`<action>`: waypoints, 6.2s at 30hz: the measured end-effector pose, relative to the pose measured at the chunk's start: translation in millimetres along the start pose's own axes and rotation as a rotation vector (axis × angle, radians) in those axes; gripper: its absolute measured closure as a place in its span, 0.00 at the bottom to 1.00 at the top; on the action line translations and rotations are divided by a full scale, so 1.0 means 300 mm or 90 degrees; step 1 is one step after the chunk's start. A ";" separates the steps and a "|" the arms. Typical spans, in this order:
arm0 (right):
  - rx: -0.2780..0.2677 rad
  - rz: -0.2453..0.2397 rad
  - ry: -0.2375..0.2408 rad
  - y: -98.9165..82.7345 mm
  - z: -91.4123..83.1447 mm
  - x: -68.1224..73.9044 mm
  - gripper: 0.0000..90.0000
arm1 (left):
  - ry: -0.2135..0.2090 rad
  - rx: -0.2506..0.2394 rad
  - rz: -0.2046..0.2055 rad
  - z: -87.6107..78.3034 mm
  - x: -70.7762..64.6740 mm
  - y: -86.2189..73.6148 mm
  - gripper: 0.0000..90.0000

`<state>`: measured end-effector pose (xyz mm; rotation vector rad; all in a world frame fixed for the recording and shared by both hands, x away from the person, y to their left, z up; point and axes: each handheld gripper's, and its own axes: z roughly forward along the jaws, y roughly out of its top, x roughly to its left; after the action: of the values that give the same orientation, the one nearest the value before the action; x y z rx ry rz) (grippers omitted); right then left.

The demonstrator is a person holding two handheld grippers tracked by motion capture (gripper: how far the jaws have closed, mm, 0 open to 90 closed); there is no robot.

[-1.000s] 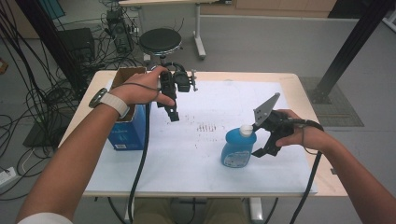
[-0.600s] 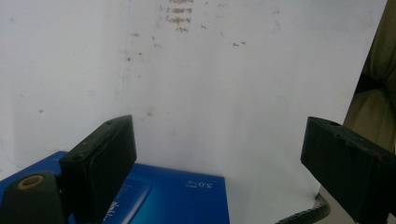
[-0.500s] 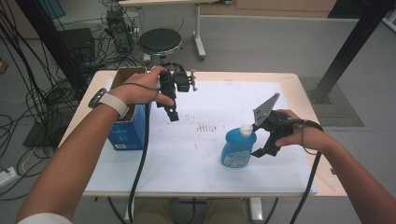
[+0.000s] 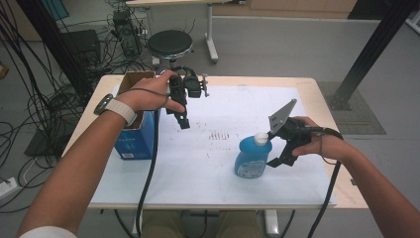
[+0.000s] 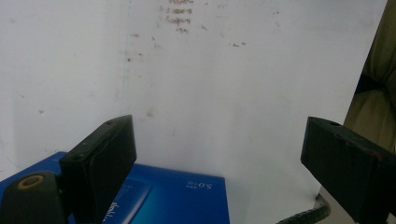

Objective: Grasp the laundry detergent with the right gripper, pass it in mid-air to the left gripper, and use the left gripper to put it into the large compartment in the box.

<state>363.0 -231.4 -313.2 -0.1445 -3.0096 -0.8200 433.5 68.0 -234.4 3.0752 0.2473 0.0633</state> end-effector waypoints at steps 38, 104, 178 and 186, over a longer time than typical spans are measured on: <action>0.001 -0.001 0.001 0.003 0.001 -0.005 0.09 | -0.002 -0.001 -0.005 0.005 0.004 -0.012 0.12; 0.003 -0.006 0.004 0.014 0.008 -0.009 0.09 | 0.000 -0.003 -0.007 0.009 0.008 -0.016 0.12; -0.052 0.015 -0.025 -0.002 0.058 0.015 0.09 | -0.003 -0.011 -0.008 0.033 0.005 -0.018 0.12; -0.064 0.020 -0.026 -0.015 0.079 0.019 0.09 | -0.005 -0.011 -0.008 0.037 0.005 -0.017 0.12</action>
<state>356.9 -222.8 -335.8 -0.2126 -2.9963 -0.9763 434.7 72.7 -245.8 3.0559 0.2633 0.0521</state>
